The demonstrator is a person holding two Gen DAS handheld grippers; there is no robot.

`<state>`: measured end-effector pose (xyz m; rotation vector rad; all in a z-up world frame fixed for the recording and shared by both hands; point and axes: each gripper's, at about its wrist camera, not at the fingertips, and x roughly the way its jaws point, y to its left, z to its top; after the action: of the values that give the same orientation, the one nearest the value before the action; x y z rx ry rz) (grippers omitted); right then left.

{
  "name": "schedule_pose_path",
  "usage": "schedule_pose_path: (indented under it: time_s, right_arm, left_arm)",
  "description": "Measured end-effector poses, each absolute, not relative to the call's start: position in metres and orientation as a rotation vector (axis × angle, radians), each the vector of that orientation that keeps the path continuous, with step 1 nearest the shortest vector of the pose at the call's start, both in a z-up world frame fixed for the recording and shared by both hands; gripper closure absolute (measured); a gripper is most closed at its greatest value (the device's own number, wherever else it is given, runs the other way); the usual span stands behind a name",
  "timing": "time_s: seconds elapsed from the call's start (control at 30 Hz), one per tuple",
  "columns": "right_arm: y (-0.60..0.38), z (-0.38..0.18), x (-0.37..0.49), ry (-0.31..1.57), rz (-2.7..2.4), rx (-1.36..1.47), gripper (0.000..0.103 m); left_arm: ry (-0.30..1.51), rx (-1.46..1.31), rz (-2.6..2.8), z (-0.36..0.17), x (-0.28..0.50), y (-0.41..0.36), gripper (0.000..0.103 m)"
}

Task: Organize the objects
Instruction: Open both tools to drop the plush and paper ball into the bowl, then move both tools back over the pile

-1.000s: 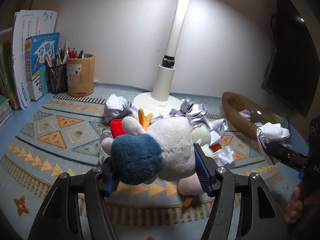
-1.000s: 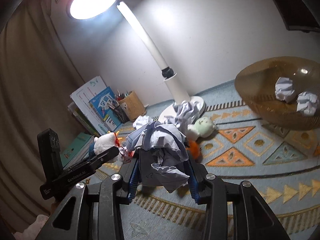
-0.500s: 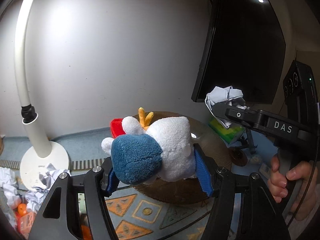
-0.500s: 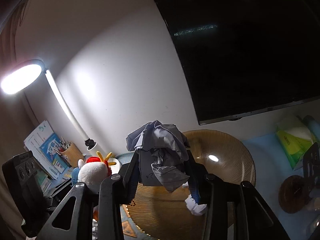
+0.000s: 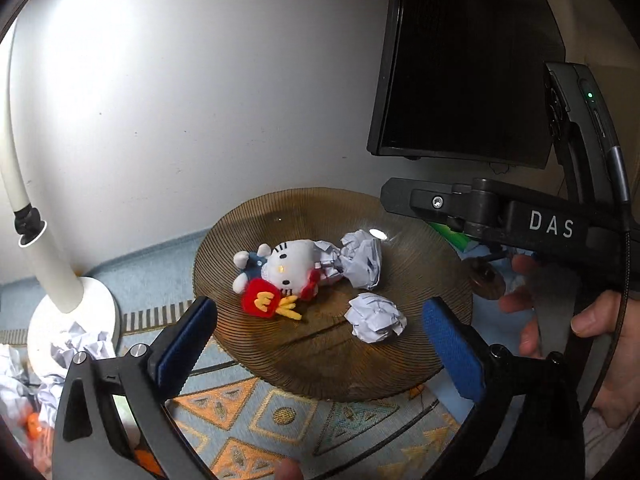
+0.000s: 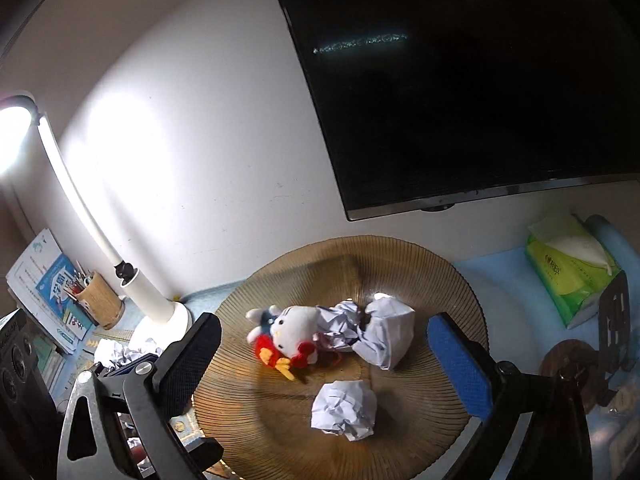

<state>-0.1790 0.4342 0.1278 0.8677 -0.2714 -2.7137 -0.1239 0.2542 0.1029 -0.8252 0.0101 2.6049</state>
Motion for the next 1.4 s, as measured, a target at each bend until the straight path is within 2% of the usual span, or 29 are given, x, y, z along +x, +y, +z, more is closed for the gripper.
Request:
schedule_pose_path:
  time_s: [0.2, 0.4, 0.53, 0.6, 0.73, 0.83, 1.07, 1.17, 1.23, 1.4]
  right_arm:
    - [0.383, 0.153, -0.150, -0.208, -2.663, 0.794, 0.000]
    - [0.316, 0.155, -0.117, -0.130, -2.570, 0.770, 0.000]
    - [0.278, 0.136, -0.094, -0.091, -2.515, 0.805, 0.000]
    - [0.260, 0.122, -0.084, -0.035, -2.515, 0.816, 0.000]
    - [0.233, 0.086, -0.069, 0.042, -2.476, 0.909, 0.000]
    - [0.221, 0.053, -0.063, 0.077, -2.450, 0.990, 0.000]
    - [0.207, 0.000, -0.067, 0.191, -2.431, 1.155, 0.000]
    - [0.201, -0.017, -0.073, 0.245, -2.412, 1.219, 0.000]
    - [0.195, -0.019, -0.074, 0.304, -2.427, 1.224, 0.000]
    - [0.199, -0.020, -0.073, 0.284, -2.432, 1.228, 0.000]
  left_arm:
    - [0.031, -0.793, 2.697, 0.127, -0.095, 0.217, 0.001]
    - [-0.014, -0.794, 2.865, 0.154, -0.075, 0.135, 0.000]
    - [0.170, -0.826, 2.992, 0.145, -0.056, 0.078, 0.000]
    - [0.204, -0.891, 3.050, 0.129, -0.047, 0.043, 0.000]
    - [0.023, -1.126, 3.049, 0.087, -0.040, -0.020, 0.000]
    - [-0.081, -1.242, 3.009, 0.056, -0.039, -0.039, 0.000]
    - [-0.101, -1.436, 2.944, 0.008, -0.056, -0.042, 0.000]
    - [-0.226, -1.440, 2.904, -0.005, -0.060, -0.056, 0.000]
    - [-0.249, -1.419, 2.907, -0.005, -0.060, -0.060, 0.000]
    - [-0.228, -1.436, 2.918, -0.005, -0.061, -0.057, 0.000]
